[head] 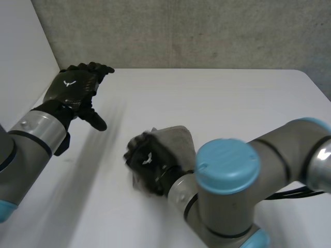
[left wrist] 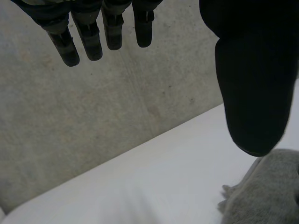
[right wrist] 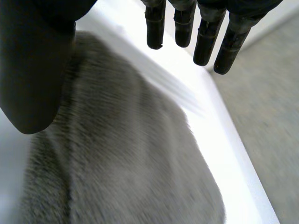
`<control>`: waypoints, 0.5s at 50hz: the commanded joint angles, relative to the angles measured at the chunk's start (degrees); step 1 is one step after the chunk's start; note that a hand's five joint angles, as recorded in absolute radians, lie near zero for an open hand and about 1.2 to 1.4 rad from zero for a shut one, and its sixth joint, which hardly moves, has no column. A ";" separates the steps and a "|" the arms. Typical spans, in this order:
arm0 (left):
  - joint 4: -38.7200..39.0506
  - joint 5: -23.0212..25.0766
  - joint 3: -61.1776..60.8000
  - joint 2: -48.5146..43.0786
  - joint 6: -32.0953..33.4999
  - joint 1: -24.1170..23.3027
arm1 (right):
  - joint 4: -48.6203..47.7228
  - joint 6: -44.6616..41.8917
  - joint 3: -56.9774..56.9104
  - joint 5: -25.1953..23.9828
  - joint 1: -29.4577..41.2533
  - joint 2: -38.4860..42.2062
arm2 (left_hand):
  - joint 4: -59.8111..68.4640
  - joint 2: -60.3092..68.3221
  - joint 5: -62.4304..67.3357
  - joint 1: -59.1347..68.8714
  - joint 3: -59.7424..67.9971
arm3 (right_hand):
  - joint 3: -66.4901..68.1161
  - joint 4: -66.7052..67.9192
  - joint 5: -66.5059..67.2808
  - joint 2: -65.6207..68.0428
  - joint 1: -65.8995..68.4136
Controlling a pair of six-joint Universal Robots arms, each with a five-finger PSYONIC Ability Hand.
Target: Fold the towel.
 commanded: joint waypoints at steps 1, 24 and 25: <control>-2.17 -0.07 4.11 -8.01 -5.76 -2.50 | -3.19 28.66 4.54 1.61 -10.77 -10.52 | 1.33 1.49 0.81 1.03 1.28 | -4.08 -4.82 -3.36 -3.96 -3.91; -8.16 -0.07 7.20 -26.49 -10.87 -9.27 | 12.81 32.57 -8.20 -1.83 -15.01 8.46 | 1.50 1.66 0.98 1.20 1.46 | -4.08 -4.82 -3.36 -3.96 -3.91; -8.33 -0.07 7.20 -25.97 -10.87 -9.27 | 12.81 32.57 -8.20 -1.83 -14.92 7.41 | 1.50 1.66 0.98 1.20 1.46 | -4.08 -4.82 -3.36 -3.96 -3.91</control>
